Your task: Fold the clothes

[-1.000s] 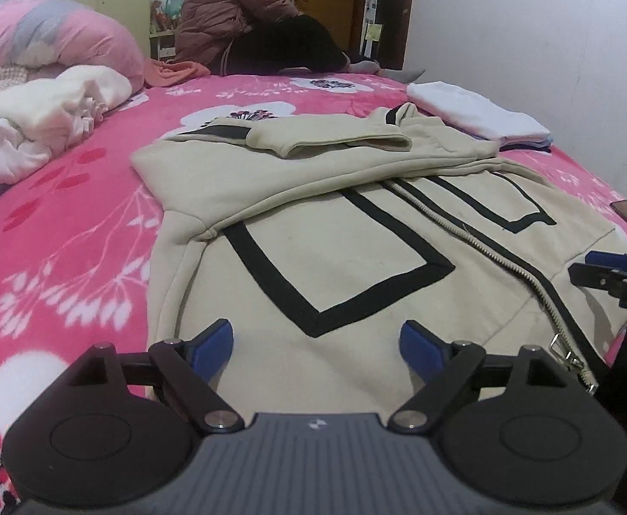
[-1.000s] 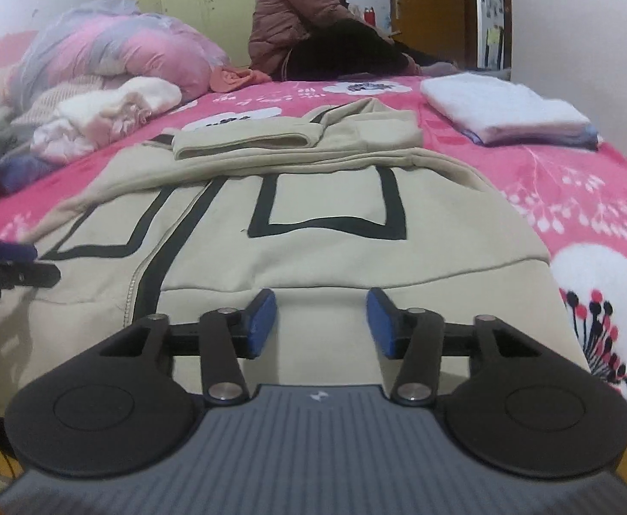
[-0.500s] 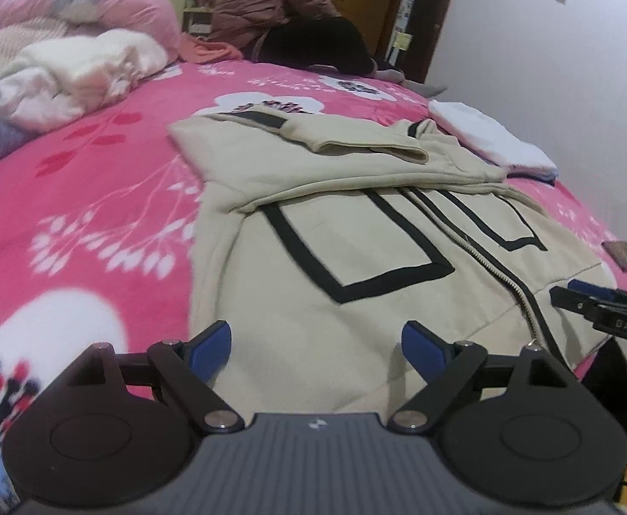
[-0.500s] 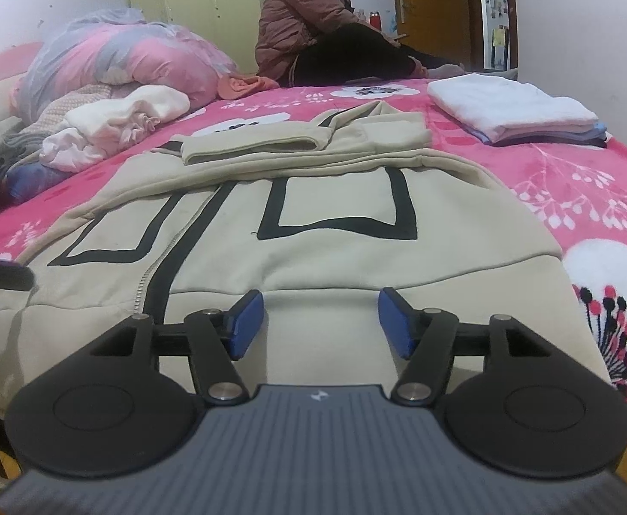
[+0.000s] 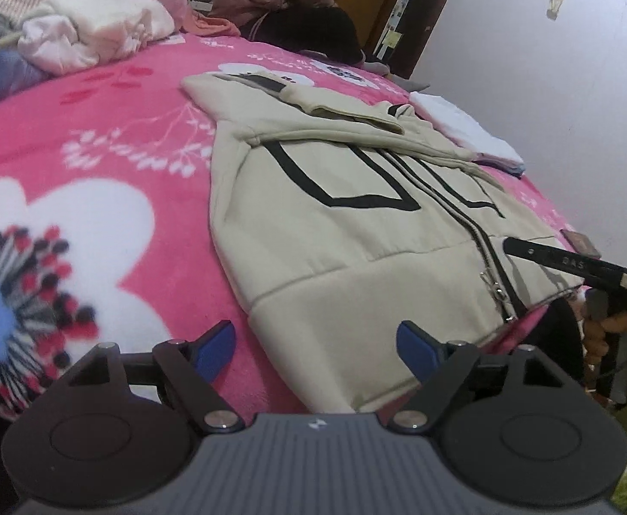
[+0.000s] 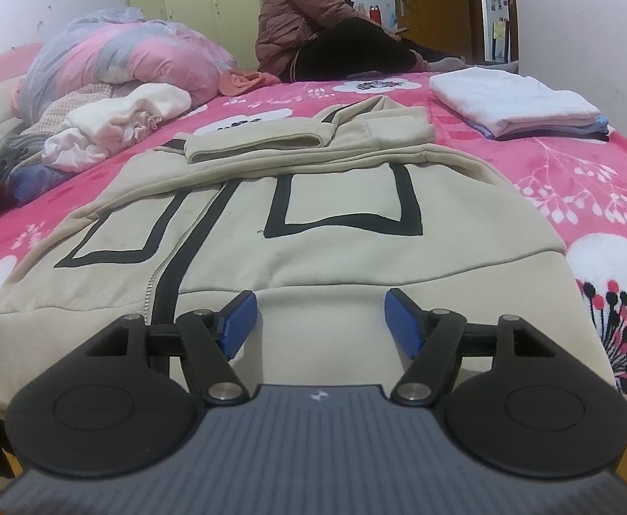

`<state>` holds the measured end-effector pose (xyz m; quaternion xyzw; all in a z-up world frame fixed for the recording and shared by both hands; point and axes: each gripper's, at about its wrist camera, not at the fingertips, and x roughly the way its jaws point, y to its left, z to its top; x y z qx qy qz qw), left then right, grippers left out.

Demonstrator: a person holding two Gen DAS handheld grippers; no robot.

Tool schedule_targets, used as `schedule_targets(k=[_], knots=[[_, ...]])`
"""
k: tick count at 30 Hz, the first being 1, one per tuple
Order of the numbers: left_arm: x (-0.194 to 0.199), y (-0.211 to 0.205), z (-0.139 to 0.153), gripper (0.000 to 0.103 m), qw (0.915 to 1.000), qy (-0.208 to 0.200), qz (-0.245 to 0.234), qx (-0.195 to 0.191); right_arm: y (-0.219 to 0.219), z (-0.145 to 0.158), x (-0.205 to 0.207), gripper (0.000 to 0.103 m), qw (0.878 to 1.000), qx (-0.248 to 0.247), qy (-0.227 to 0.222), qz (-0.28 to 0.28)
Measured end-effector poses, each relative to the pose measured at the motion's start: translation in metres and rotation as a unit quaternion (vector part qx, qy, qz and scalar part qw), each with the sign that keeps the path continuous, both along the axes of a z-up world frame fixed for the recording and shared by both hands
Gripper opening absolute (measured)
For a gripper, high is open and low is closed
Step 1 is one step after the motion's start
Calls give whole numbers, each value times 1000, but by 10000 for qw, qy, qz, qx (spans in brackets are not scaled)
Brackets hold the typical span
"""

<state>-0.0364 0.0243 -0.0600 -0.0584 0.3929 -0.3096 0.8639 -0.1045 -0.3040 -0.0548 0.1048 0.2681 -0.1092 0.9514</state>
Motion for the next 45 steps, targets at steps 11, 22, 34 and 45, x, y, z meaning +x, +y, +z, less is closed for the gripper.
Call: schedule_targets(k=[11,22,34,45], knots=[[7,19,-27,50,9891,1034,-88,-1047,9,24,-21,66,9886,1401,-426,344],[8,34,-35,30,9653,1622,61,-2045,39,-38,-27,66,8455,5229,-217,1058],[4,32,-30,15,9549,1552,-63,-2531,74,-113,-22,64,7316,6803,194,397],[6,38,-41,18,9384,1697,-184,-3005,98,-126,2,15,6866,7255,221,422]])
